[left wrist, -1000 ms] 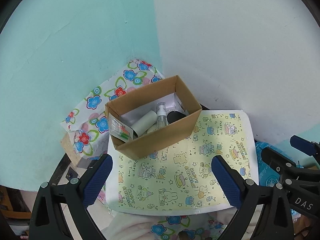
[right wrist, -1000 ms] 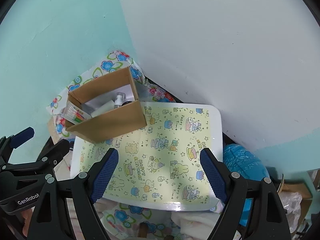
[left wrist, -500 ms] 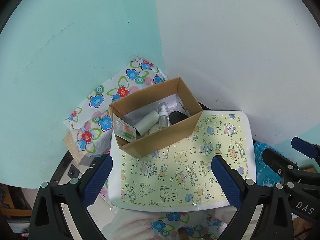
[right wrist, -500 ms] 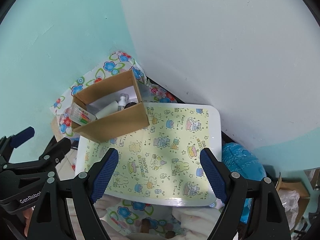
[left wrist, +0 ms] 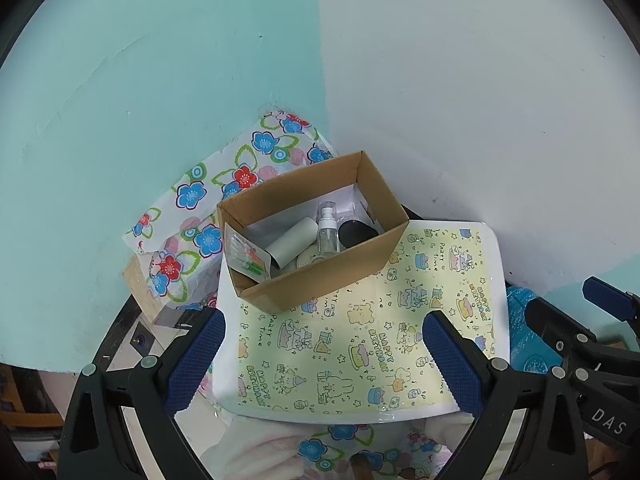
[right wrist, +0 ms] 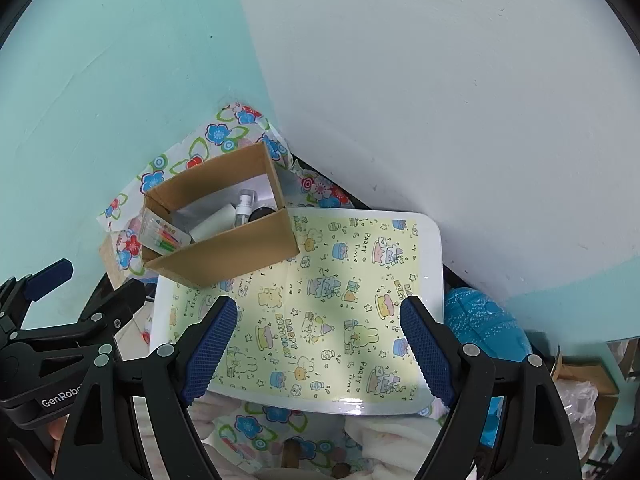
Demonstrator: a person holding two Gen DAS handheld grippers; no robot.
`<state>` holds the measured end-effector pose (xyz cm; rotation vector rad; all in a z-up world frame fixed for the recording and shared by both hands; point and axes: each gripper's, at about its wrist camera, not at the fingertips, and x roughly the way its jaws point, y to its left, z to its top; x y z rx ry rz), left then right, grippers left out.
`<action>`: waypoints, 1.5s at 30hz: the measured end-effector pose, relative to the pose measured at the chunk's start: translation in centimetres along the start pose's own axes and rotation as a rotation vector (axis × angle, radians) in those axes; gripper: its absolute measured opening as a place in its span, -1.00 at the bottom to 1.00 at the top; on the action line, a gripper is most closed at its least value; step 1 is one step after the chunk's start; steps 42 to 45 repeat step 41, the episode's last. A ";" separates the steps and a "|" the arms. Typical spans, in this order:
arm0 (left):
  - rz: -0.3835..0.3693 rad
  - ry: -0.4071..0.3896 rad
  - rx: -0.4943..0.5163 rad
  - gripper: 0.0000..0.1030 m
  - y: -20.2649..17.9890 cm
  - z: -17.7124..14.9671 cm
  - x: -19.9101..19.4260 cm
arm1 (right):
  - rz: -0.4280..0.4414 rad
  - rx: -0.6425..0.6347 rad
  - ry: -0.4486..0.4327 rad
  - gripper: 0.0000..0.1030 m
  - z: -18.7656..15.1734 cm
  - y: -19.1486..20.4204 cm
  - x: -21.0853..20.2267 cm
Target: Organize objects
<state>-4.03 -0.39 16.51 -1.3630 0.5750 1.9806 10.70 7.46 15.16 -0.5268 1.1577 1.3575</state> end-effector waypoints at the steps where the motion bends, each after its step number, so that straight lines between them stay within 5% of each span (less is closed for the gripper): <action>1: -0.001 0.001 -0.001 0.94 0.0 0.1 0.1 | -0.001 0.001 -0.001 0.66 0.1 -0.1 0.0; 45: -0.020 0.018 0.000 0.90 0.2 0.3 1.3 | -0.011 -0.008 0.015 0.66 0.7 0.0 1.4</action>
